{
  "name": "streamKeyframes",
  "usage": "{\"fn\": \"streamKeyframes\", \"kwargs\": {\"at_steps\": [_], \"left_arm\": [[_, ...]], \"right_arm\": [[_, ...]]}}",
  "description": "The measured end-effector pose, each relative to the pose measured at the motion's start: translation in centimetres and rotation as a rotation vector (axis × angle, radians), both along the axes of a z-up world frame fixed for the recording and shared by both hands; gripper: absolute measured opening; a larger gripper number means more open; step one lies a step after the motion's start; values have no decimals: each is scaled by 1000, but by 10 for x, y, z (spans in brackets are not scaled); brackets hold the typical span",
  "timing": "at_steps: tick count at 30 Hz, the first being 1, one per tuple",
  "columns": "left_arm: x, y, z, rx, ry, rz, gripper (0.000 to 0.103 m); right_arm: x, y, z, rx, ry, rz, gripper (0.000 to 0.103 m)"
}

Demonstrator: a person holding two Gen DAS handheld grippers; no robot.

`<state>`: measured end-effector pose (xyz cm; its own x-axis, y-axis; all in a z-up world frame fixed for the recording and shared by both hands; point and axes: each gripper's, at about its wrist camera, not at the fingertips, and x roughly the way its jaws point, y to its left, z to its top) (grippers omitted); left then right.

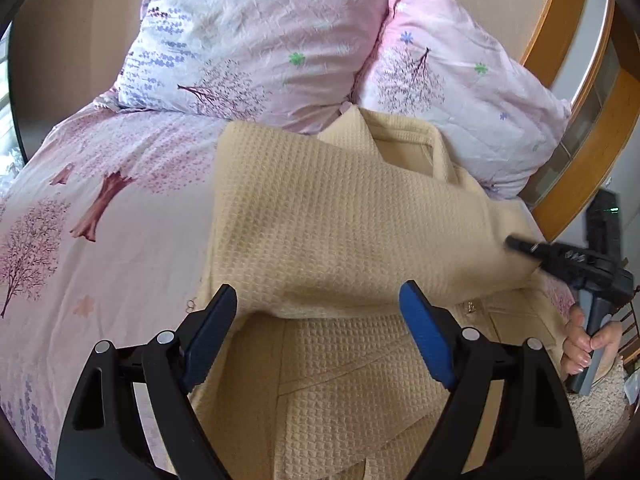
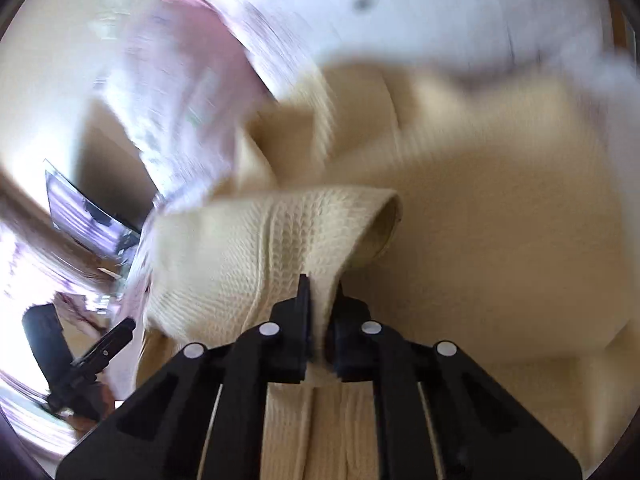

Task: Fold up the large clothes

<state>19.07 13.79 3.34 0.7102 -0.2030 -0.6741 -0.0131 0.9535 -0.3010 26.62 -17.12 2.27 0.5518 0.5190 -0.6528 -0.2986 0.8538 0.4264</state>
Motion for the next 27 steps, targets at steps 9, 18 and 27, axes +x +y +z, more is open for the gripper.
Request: {"fn": "streamKeyframes", "kwargs": {"at_steps": [9, 18, 27], "left_arm": [[-29, 20, 0, -9, -10, 24, 84], [-68, 56, 2, 55, -15, 142, 97], [-71, 69, -16, 30, 178, 243, 102]], "right_arm": [[20, 21, -44, -296, 115, -65, 35], [-34, 9, 21, -151, -112, -18, 45], [5, 19, -51, -174, 198, 30, 31]]}}
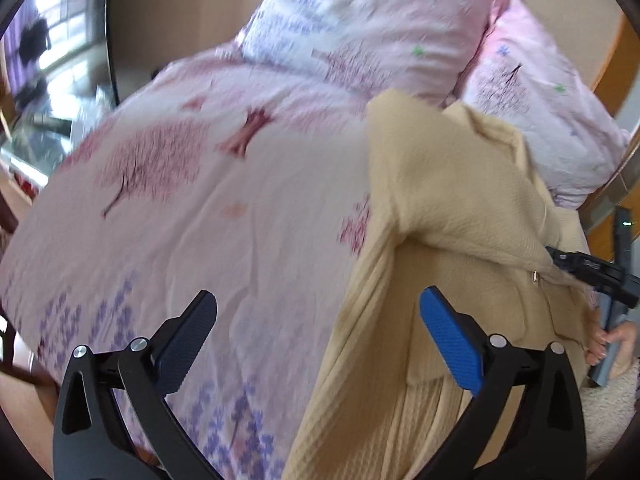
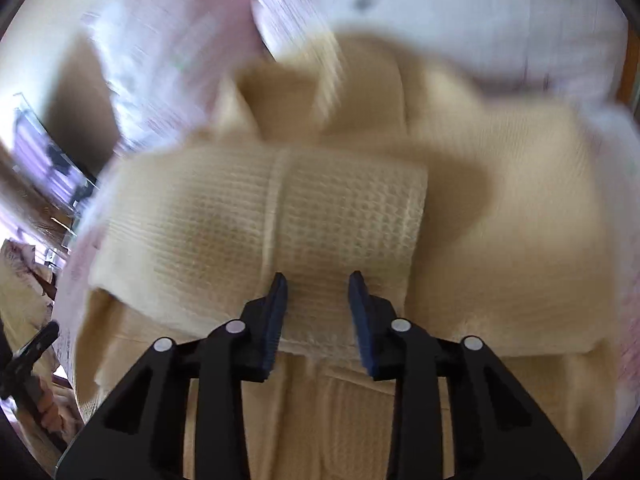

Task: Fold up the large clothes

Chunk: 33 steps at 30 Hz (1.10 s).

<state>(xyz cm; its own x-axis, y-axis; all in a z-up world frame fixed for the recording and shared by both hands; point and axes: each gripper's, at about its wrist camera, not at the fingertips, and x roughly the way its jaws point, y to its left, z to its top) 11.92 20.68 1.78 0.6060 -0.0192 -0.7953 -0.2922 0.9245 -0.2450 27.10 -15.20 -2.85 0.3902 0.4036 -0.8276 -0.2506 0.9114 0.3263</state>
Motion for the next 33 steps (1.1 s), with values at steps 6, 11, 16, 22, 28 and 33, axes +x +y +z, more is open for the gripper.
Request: {"fn": "streamKeyframes", "kwargs": {"at_steps": [6, 11, 16, 22, 28, 33], "left_arm": [[-29, 4, 3, -182, -147, -56, 102], [-45, -3, -3, -249, -148, -130, 102], [-77, 6, -10, -241, -118, -120, 102], [-130, 4, -14, 23, -220, -161, 102], [-150, 15, -47, -119, -193, -223, 102], [-156, 27, -78, -324, -181, -223, 101]], "right_arm": [[-1, 2, 1, -4, 22, 3, 30], [8, -8, 4, 55, 24, 41, 31], [-37, -57, 54, 137, -66, -18, 92], [-118, -155, 82, 132, -135, -51, 94], [-182, -244, 51, 138, -54, -119, 94], [-209, -273, 11, 132, 45, -154, 89]]}}
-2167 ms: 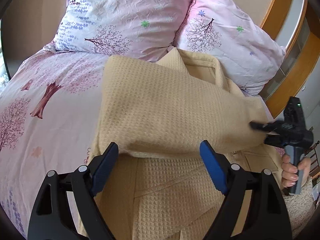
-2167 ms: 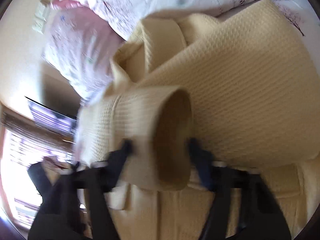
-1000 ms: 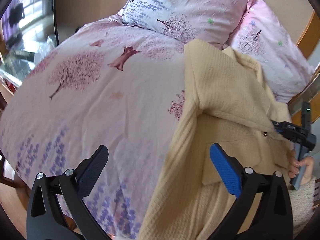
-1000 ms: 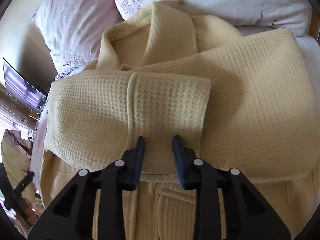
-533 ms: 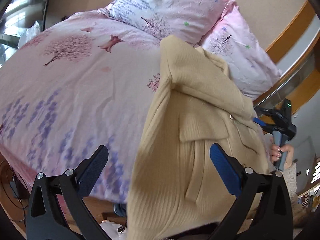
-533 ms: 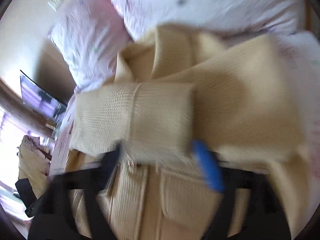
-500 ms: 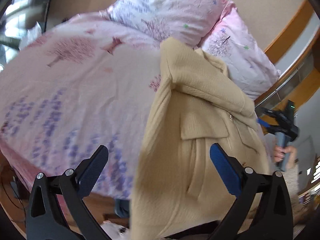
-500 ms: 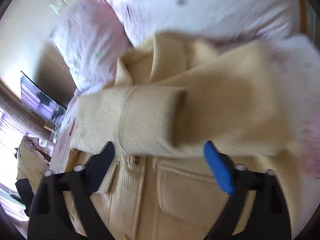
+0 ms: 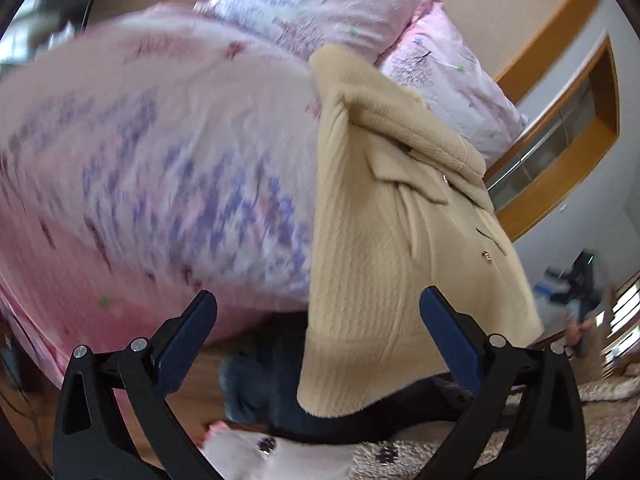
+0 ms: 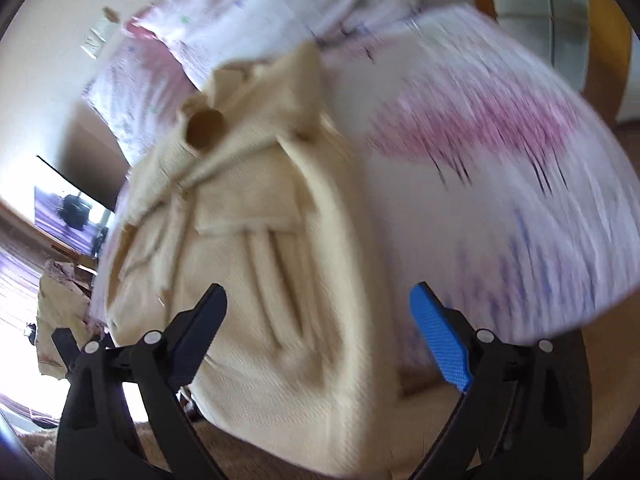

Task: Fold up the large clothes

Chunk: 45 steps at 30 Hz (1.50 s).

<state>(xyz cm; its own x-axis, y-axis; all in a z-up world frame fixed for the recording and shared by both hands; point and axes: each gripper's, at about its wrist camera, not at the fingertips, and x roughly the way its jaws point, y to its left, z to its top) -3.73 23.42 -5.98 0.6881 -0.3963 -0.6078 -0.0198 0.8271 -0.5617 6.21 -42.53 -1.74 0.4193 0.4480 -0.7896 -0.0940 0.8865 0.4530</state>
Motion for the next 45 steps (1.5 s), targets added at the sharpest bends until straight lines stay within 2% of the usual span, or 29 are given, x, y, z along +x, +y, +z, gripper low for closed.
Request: {"fn": "streamKeyframes", "kwargs": {"at_steps": [3, 5, 10, 14, 16, 21, 24, 26, 29, 30, 31, 32, 34, 36, 39, 43, 45], "left_arm": [[-1, 2, -13, -50, 34, -10, 89], [-2, 0, -19, -66, 46, -28, 89], [-4, -8, -29, -87, 42, -78, 89], [4, -14, -38, -87, 64, -115, 89], [6, -16, -43, -114, 65, -137, 89], [18, -26, -55, -168, 65, -202, 89], [21, -28, -60, -211, 51, -224, 88], [21, -30, -63, -235, 51, -242, 80], [19, -32, -65, -284, 53, -266, 65], [17, -33, -64, -296, 48, -276, 57], [15, -34, -62, -306, 46, -286, 50], [12, -36, -59, -307, 40, -294, 46], [7, -38, -51, -306, 5, -309, 27], [1, -40, -40, -300, -28, -325, 19], [-8, -39, -18, -300, -107, -344, 13], [-7, -37, 18, -314, -229, -345, 11], [-1, -39, 36, -278, -265, -338, 10]], "right_arm": [[-8, -3, -19, 22, 42, 17, 83], [-13, -2, -28, 37, 64, 31, 81], [-22, 3, -31, 34, 67, 57, 79], [-27, 14, -41, 15, 125, 105, 76], [-27, 21, -48, 13, 146, 131, 76], [-23, 30, -66, 101, 179, 177, 74], [-21, 31, -72, 158, 184, 183, 63], [-22, 30, -72, 200, 182, 187, 49], [-27, 32, -67, 224, 171, 194, 33], [-29, 33, -65, 231, 167, 196, 30], [-31, 33, -61, 238, 162, 199, 22], [-33, 34, -57, 248, 153, 202, 17], [-37, 35, -47, 269, 127, 207, 14], [-41, 38, -34, 297, 84, 216, 11], [-43, 46, -12, 310, 3, 222, 9], [-37, 65, 14, 310, -104, 205, 8], [-33, 73, 32, 301, -176, 193, 8]]}}
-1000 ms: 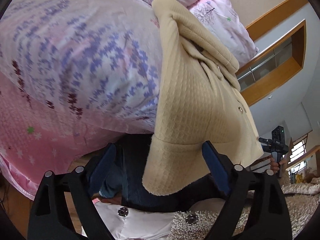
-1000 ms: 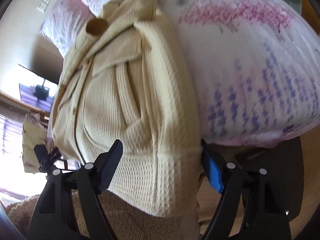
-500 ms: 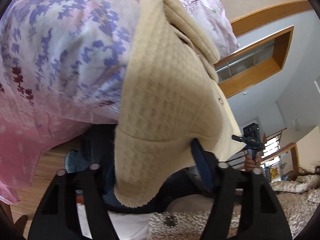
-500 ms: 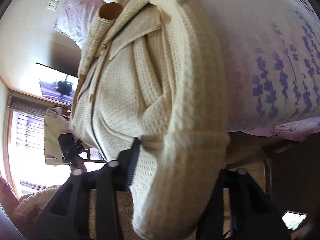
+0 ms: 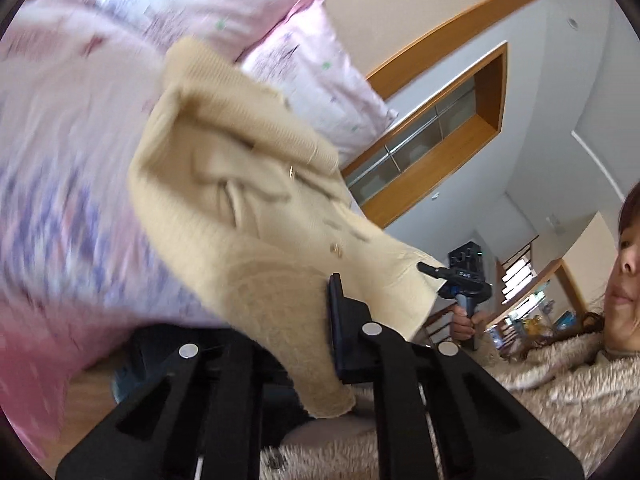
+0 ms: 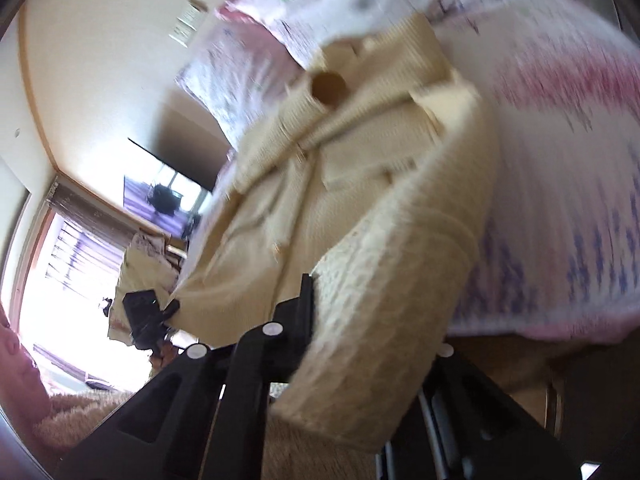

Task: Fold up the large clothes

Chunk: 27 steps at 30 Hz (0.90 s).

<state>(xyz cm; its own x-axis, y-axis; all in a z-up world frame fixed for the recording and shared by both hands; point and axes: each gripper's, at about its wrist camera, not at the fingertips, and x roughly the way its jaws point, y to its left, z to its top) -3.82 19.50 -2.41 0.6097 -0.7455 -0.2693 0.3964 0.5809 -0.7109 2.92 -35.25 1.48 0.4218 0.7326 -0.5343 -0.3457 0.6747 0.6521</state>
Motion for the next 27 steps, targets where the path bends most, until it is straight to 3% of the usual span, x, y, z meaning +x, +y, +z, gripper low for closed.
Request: {"fn": "streamKeyframes", "kwargs": {"at_steps": [7, 11, 20, 27], "left_arm": [[36, 4, 62, 71, -110, 115, 10], [71, 9, 92, 104, -134, 192, 10], [176, 11, 143, 206, -180, 286, 10], [279, 16, 163, 253, -157, 346, 10]], "right_arm": [[19, 5, 71, 12, -312, -151, 8], [49, 8, 93, 35, -399, -220, 8], [134, 24, 125, 53, -442, -334, 8], [228, 41, 130, 47, -375, -441, 8]]}}
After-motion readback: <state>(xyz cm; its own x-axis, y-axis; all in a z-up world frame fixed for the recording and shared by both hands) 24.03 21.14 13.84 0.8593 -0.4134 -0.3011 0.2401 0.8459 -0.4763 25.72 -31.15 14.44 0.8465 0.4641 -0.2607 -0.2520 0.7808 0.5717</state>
